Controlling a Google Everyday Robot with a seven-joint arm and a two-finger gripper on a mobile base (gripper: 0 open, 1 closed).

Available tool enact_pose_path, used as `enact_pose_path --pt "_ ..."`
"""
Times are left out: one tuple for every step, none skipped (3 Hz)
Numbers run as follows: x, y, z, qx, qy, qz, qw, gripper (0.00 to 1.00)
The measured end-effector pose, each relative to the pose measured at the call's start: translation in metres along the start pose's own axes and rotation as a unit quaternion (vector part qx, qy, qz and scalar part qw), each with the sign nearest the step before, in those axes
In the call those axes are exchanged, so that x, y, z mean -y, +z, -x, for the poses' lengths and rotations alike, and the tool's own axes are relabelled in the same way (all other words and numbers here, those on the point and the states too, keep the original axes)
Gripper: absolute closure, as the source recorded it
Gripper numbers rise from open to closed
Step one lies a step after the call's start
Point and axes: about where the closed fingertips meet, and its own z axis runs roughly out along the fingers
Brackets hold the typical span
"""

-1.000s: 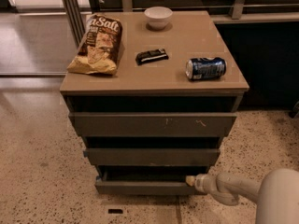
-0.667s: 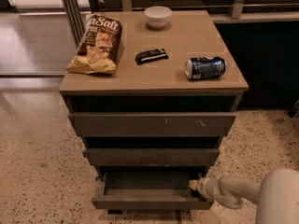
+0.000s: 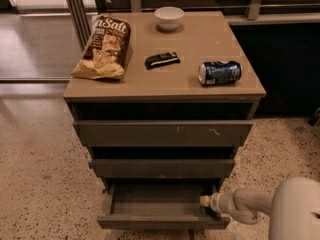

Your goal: Open bottom drawer

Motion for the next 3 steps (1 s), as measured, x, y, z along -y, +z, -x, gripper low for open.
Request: enact_pose_path --pt "-0.007 -0.005 -0.027 -0.033 0.013 0.038 0.9986 1.0" --pt "-0.019 -0.015 -0.046 -0.056 0.025 0.086 0.9944 1.0" --pt "-0.033 -0.025 -0.054 -0.069 0.023 0.124 0.9897 1.0"
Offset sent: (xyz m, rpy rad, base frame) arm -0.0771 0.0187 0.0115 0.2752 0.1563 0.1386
